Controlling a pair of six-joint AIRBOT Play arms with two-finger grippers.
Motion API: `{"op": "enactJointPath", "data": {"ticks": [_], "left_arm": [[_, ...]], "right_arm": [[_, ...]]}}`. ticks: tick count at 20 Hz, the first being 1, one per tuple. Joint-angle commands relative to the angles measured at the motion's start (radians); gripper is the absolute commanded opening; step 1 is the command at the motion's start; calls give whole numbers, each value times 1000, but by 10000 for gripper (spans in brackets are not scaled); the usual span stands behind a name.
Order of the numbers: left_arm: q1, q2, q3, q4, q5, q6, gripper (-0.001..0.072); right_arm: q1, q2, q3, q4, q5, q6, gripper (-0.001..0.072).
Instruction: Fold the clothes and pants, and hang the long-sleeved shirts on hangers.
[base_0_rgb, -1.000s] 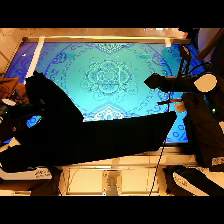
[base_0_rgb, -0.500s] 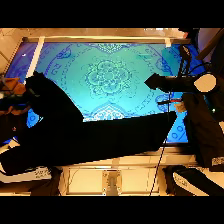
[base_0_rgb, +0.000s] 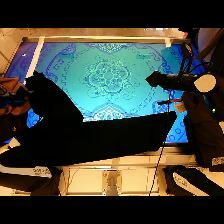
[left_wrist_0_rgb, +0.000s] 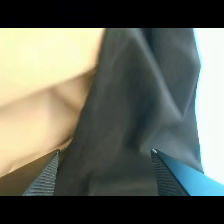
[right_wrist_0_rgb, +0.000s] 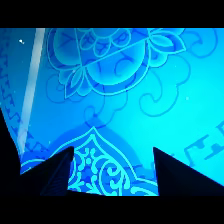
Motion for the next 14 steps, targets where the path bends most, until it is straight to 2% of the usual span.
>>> {"op": "enactJointPath", "data": {"ticks": [1, 2, 3, 4, 7, 9, 10, 14], "left_arm": [[-37, -85, 103, -33, -57, 32, 602], [-52, -98, 125, -33, -82, 32, 518], [-67, -103, 135, -32, -95, 32, 330], [-79, -103, 140, -33, -100, 44, 32], [-121, -100, 171, -75, -138, 62, 15], [-183, -101, 225, -214, -183, 148, 14], [-235, -101, 264, -270, -189, 180, 14], [-525, -124, 465, -283, -189, 181, 14]], "right_arm": [[1, 0, 1, 0, -9, 2, 552], [1, 0, 1, 0, -9, 2, 552], [1, 0, 1, 0, -9, 3, 552], [1, 0, 1, 0, -9, 3, 552], [0, 0, 2, -9, -10, 3, 552], [-2, 0, 3, -58, -12, 3, 552], [-6, 0, 3, -86, -11, 3, 552], [-6, 0, 3, -182, -11, 3, 551]]}}
